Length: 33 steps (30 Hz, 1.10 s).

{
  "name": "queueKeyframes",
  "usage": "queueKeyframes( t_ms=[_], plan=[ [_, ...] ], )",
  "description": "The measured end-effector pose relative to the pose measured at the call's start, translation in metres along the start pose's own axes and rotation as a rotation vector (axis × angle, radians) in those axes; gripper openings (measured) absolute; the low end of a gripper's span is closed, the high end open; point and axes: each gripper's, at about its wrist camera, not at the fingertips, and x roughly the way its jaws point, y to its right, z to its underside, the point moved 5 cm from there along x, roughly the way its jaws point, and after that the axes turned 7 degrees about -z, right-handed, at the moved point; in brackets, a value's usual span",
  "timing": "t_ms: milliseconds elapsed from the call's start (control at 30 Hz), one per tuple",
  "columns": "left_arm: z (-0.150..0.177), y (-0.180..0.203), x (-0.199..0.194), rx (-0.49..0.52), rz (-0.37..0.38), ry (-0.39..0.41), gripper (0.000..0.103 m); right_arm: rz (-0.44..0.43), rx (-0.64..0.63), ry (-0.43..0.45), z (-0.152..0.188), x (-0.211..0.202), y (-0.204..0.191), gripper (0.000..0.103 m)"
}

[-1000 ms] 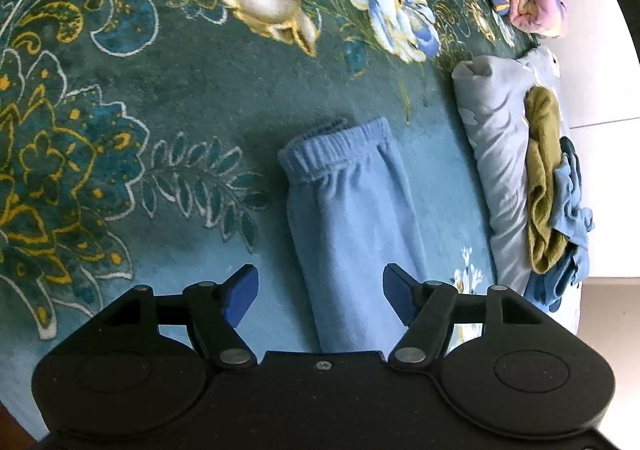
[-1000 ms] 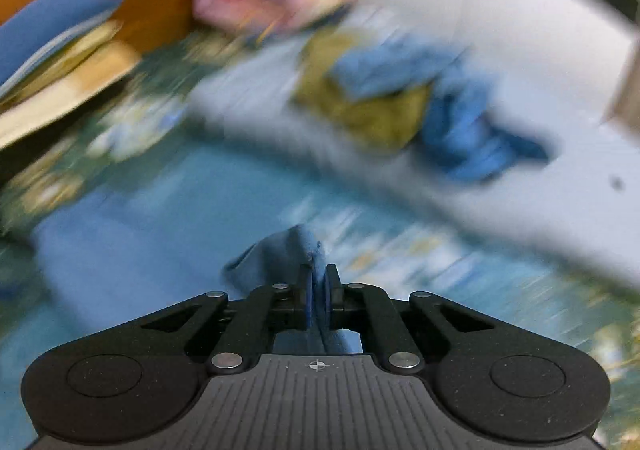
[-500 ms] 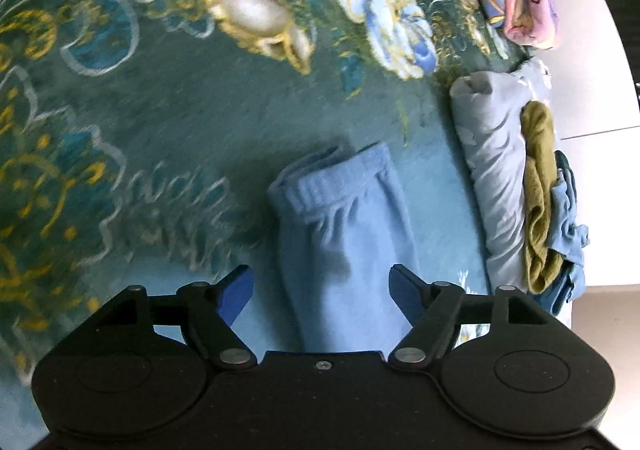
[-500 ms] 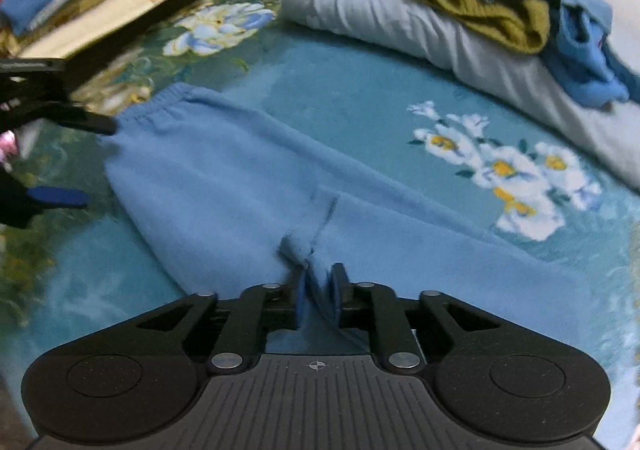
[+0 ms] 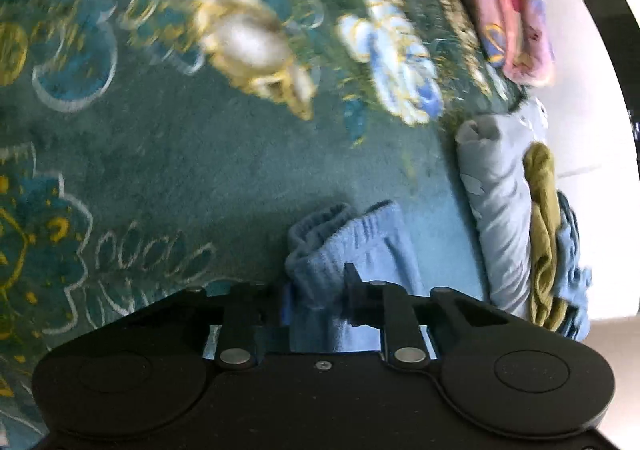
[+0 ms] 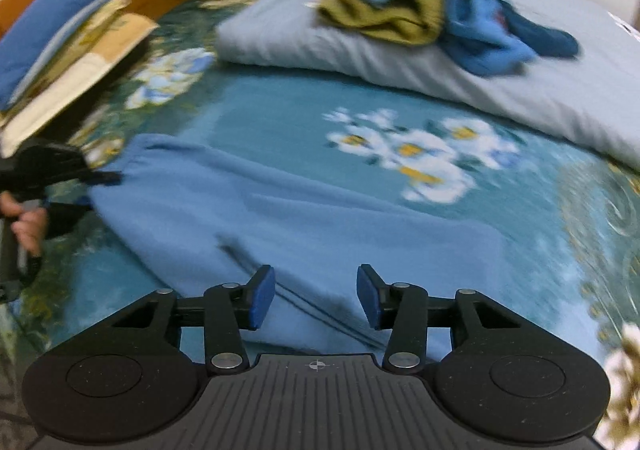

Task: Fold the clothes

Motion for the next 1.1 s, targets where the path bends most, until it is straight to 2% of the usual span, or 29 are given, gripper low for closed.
queueKeyframes(
  t_ms=[100, 200, 333, 433, 533, 633, 767, 1000, 1100],
  plan=[
    [0.005, 0.035, -0.024, 0.195, -0.011, 0.072, 0.019, 0.039, 0.104, 0.015, 0.005, -0.007, 0.021, 0.042],
    [0.019, 0.077, -0.051, 0.409, 0.009, 0.146, 0.018, 0.067, 0.153, 0.027, 0.010, -0.012, 0.036, 0.042],
    [0.057, 0.136, -0.079, 0.652, 0.075, 0.214, 0.018, 0.081, 0.190, 0.038, 0.016, -0.021, 0.051, 0.044],
    [0.092, 0.176, -0.091, 0.773, 0.155, 0.223, 0.018, 0.094, 0.226, 0.051, 0.020, -0.028, 0.065, 0.046],
    [0.137, 0.212, -0.096, 0.896, 0.230, 0.205, 0.018, 0.116, 0.273, 0.063, 0.028, -0.039, 0.084, 0.046],
    [0.185, 0.238, -0.091, 0.984, 0.295, 0.135, 0.018, 0.157, 0.324, 0.079, 0.038, -0.051, 0.110, 0.046],
    [0.246, 0.251, -0.074, 1.095, 0.315, 0.040, 0.019, 0.218, 0.406, 0.090, 0.056, -0.069, 0.152, 0.046],
    [0.314, 0.246, -0.033, 1.192, 0.231, -0.062, 0.019, 0.278, 0.480, 0.076, 0.089, -0.085, 0.205, 0.046],
    [0.337, 0.237, -0.014, 1.289, 0.175, -0.087, 0.020, 0.274, 0.501, 0.068, 0.096, -0.085, 0.216, 0.046]
  ],
)
